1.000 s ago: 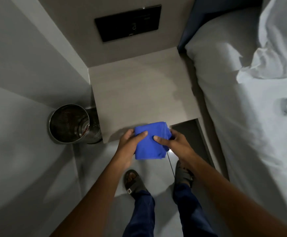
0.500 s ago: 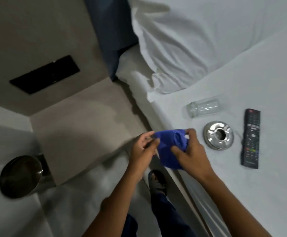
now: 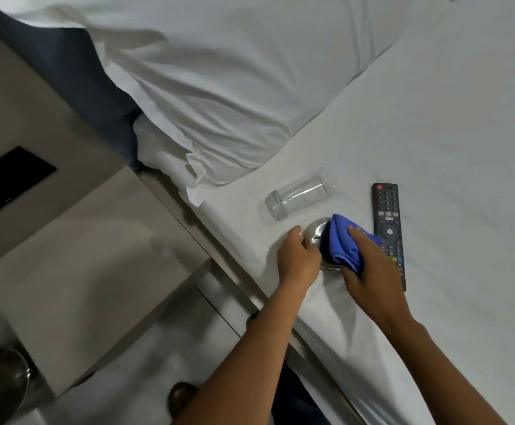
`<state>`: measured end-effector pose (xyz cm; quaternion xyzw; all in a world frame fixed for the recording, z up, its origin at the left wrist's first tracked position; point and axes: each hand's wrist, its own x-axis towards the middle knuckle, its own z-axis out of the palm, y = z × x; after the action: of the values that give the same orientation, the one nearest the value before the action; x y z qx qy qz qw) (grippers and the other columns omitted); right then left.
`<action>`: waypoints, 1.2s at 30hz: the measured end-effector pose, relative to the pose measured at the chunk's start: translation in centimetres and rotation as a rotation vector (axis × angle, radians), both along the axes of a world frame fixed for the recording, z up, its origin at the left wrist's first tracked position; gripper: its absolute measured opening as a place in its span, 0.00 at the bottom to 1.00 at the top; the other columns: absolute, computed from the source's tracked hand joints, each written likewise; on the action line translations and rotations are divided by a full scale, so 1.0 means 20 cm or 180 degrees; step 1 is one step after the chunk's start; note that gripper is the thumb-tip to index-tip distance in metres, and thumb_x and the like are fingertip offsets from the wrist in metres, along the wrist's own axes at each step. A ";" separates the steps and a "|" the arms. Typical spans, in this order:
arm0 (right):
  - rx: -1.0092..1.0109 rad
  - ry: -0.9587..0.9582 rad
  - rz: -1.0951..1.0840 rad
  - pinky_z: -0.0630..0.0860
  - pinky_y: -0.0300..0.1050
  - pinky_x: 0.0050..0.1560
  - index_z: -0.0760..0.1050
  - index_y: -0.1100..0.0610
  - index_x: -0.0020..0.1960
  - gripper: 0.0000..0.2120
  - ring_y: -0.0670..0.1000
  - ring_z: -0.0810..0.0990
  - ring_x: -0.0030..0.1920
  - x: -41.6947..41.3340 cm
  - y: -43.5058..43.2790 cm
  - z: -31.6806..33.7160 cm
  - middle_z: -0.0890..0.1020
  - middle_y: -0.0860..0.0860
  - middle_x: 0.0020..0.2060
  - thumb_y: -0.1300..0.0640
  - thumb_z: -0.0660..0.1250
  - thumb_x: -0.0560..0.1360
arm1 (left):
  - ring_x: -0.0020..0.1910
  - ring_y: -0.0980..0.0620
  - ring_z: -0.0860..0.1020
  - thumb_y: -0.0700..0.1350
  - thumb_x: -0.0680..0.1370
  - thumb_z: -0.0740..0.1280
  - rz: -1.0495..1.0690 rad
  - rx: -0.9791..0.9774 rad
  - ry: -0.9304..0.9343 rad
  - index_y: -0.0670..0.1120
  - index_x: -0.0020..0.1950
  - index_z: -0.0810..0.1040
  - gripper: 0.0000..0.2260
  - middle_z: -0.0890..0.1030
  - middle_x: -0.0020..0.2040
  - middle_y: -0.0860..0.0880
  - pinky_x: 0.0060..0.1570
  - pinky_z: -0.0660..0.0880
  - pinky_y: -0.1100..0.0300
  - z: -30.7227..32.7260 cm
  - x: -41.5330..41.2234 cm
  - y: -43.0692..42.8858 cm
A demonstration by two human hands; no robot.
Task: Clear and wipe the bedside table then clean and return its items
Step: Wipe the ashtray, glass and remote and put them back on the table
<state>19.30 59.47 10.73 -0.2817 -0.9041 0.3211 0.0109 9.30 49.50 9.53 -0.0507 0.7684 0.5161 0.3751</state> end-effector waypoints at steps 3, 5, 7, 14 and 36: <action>-0.0210 0.0085 -0.0090 0.72 0.51 0.64 0.66 0.61 0.72 0.29 0.59 0.76 0.63 -0.01 -0.02 0.03 0.76 0.58 0.66 0.65 0.68 0.73 | 0.53 0.46 0.83 0.45 0.75 0.67 0.0074 0.0469 -0.0370 0.50 0.54 0.83 0.10 0.86 0.52 0.48 0.58 0.79 0.44 -0.04 -0.02 -0.03; -0.0279 0.0086 -0.0014 0.70 0.47 0.64 0.66 0.60 0.73 0.29 0.57 0.75 0.64 -0.01 -0.05 0.04 0.75 0.57 0.67 0.59 0.65 0.73 | 0.53 0.49 0.83 0.46 0.75 0.68 0.0155 0.0643 -0.0572 0.52 0.55 0.81 0.10 0.85 0.53 0.49 0.57 0.79 0.45 -0.07 -0.02 -0.07; -0.0371 0.0129 0.0155 0.66 0.48 0.70 0.64 0.59 0.74 0.30 0.55 0.70 0.70 -0.02 -0.12 0.03 0.71 0.55 0.70 0.53 0.61 0.73 | 0.54 0.49 0.83 0.45 0.76 0.69 0.0285 0.0748 -0.0709 0.53 0.57 0.77 0.10 0.84 0.56 0.47 0.58 0.79 0.46 -0.08 -0.02 -0.14; 0.0086 0.0481 0.1388 0.49 0.59 0.74 0.59 0.50 0.76 0.29 0.53 0.56 0.77 -0.19 -0.50 0.04 0.62 0.55 0.76 0.54 0.57 0.76 | 0.45 0.55 0.84 0.36 0.80 0.64 0.0983 0.1382 -0.0716 0.49 0.61 0.77 0.12 0.85 0.49 0.50 0.39 0.80 0.63 0.03 -0.14 -0.64; 0.0050 0.0229 0.3779 0.46 0.56 0.75 0.62 0.46 0.75 0.33 0.49 0.50 0.78 -0.38 -1.83 -0.01 0.60 0.47 0.77 0.62 0.55 0.70 | 0.47 0.52 0.85 0.33 0.79 0.61 0.3126 0.1458 -0.0393 0.47 0.62 0.78 0.15 0.86 0.50 0.49 0.45 0.81 0.57 -0.02 0.13 -2.15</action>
<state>11.74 22.96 10.51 0.2832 -0.9084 0.2750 -0.1379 11.83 6.55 9.22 -0.3509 0.4987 0.7808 0.1358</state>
